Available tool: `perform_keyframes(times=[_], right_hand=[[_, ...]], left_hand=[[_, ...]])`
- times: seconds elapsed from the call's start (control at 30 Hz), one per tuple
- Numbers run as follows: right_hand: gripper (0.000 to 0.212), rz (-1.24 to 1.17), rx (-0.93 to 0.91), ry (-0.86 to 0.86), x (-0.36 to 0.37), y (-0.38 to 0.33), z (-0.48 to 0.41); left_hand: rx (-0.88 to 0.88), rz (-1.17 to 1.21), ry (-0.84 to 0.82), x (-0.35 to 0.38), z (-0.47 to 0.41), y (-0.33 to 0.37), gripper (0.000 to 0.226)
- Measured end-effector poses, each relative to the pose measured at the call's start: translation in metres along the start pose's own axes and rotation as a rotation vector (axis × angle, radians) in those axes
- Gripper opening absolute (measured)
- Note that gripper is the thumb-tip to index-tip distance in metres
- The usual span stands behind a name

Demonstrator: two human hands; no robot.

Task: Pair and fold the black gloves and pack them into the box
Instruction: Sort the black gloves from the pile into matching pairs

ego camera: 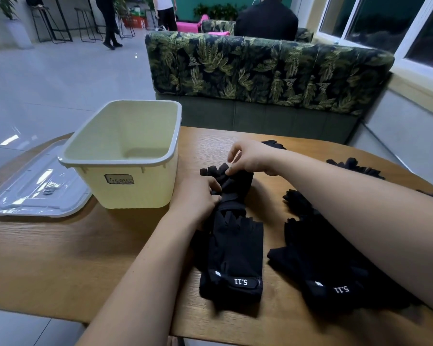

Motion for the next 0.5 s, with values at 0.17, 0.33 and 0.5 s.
perform_keyframes(times=[0.17, 0.33, 0.5], right_hand=[[0.02, 0.322, -0.134, 0.188, -0.016, 0.008, 0.001], [0.015, 0.394, -0.076, 0.402, -0.04, 0.021, -0.003], [0.011, 0.479, 0.009, 0.415, -0.05, 0.043, -0.011]], left_hand=[[0.005, -0.01, 0.016, -0.001, 0.003, 0.002, 0.011], [0.017, 0.009, 0.038, -0.005, 0.007, 0.006, 0.015], [0.026, 0.023, 0.098, -0.012, 0.009, 0.01, 0.014]])
Point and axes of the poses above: each hand's wrist, its own z-axis away from the middle knuckle, its own x-axis out of the palm, y = z × x, the point moved 5 cm from there along -z, towards the middle knuckle, and after that the axes turned 4 degrees about -z, right-handed, at the moved point
